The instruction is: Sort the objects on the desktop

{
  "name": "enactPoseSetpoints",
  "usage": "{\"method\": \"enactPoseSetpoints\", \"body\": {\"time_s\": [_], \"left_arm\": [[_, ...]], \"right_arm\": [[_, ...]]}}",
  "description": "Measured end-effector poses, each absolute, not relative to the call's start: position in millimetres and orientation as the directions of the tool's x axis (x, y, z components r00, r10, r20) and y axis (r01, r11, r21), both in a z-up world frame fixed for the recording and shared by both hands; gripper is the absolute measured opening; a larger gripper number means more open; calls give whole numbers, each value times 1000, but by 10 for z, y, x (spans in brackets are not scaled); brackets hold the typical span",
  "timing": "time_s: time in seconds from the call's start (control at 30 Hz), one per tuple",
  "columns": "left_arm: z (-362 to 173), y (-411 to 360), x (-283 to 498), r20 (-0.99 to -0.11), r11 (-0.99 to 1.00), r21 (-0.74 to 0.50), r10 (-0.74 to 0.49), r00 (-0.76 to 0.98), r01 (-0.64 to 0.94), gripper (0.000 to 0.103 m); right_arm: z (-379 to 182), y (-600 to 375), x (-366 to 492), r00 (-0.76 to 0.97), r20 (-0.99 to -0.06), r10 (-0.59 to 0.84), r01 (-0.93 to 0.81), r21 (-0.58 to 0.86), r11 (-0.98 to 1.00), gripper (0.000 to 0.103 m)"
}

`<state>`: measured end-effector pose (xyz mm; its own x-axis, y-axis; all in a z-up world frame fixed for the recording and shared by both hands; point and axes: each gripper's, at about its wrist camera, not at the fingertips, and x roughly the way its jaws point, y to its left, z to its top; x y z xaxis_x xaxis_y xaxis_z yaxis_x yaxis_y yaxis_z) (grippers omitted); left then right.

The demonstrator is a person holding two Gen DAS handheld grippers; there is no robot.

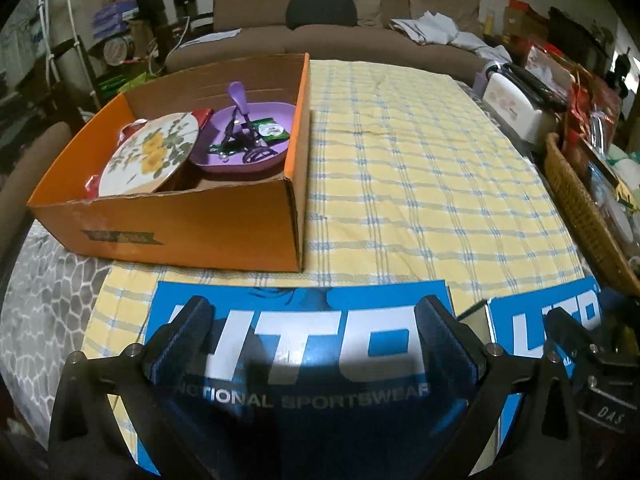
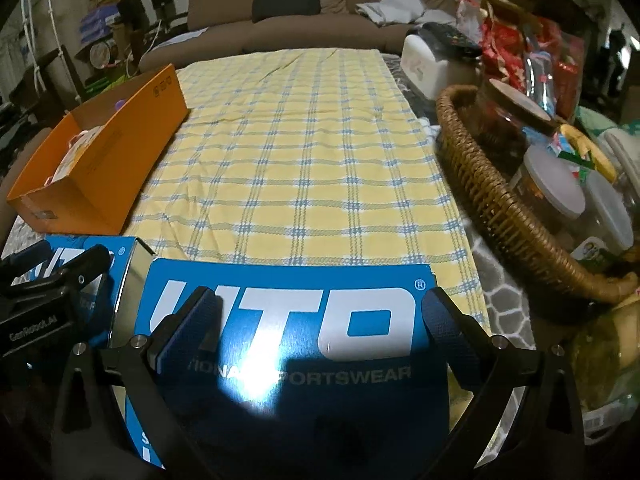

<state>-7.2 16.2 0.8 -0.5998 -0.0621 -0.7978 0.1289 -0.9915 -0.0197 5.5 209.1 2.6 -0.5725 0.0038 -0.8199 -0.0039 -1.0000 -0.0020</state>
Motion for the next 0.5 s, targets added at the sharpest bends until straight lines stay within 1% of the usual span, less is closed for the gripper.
{"method": "enactPoseSetpoints", "body": {"time_s": [0.5], "left_arm": [[-1, 161, -85, -795, -991, -22, -61, -603, 130, 103]], "right_arm": [[23, 2118, 39, -575, -818, -1, -5, 5, -1000, 103]]}}
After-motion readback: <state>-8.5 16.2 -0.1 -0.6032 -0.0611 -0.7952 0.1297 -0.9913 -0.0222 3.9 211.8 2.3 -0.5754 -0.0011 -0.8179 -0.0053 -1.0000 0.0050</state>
